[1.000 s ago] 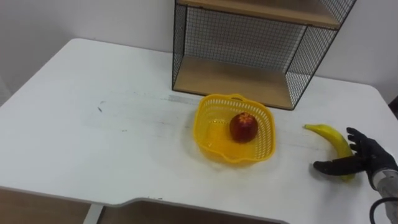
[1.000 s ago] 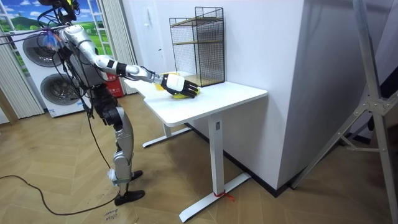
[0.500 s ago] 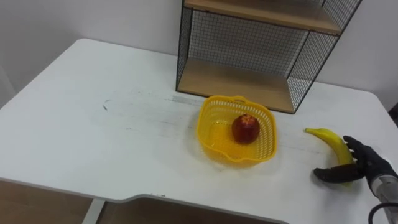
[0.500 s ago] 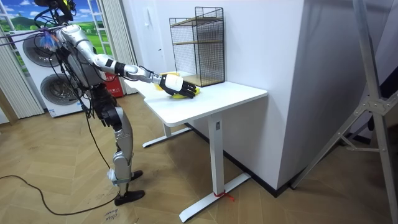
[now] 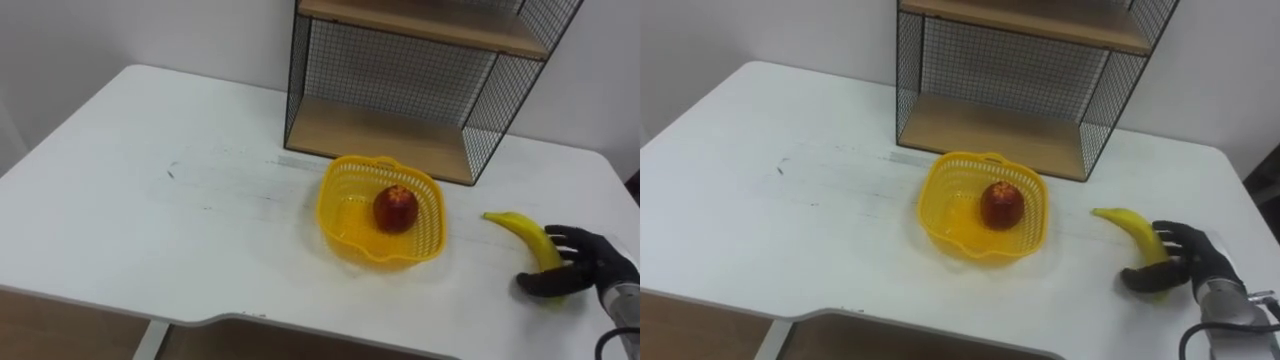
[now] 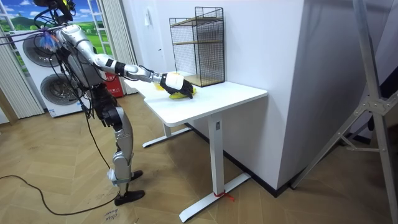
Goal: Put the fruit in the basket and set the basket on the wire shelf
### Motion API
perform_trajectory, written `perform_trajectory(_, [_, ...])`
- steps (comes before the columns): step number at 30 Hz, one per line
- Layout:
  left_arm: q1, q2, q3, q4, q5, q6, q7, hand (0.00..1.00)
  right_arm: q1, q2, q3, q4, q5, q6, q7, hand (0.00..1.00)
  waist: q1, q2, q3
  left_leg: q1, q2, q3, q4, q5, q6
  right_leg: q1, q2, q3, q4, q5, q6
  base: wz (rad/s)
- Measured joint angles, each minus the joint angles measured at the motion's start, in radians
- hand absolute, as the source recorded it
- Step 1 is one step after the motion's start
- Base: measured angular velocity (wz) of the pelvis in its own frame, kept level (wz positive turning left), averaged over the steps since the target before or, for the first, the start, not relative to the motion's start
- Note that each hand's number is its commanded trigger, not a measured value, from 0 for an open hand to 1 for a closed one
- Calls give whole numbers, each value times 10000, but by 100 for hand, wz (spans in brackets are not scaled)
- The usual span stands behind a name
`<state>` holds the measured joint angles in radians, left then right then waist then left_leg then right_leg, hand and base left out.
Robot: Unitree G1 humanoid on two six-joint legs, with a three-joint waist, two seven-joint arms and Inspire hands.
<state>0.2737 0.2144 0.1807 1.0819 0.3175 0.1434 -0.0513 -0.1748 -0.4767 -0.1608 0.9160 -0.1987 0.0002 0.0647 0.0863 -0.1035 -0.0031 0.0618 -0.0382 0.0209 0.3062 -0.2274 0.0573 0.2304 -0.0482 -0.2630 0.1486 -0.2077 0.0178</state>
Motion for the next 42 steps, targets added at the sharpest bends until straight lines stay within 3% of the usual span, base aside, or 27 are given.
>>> perform_trajectory(12, [-31, 7, -1, -3, 0, -7, 0, 0, -3, -46, -206, 136, -371, 19, -311, 100, -15, -26, 3, -5, 5, 4, -68, -9, -16, 0, 14, -7, -72, -3, -5, 0])
perform_trajectory(28, [-91, 62, -198, -5, -40, -6, -8, 0, 28, 192, -200, 109, 490, 170, -244, 100, -77, -59, 2, -72, 51, 28, 18, -45, -41, -44, 69, 186, -97, 7, -23, 0])
perform_trajectory(35, [-115, 67, -210, -11, -95, -15, -5, 0, 80, 233, -41, -1112, 532, 630, 55, 100, -107, 16, -1, -190, 92, 281, -48, -43, -49, -359, 107, 420, 63, 16, -65, -11])
perform_trajectory(42, [-193, 61, -280, -46, -95, -84, -66, 0, 321, 298, 237, -3088, 957, 671, 128, 100, -263, 129, 14, -244, 86, 281, -122, -50, -43, -407, 71, 425, 98, 29, -60, 0])
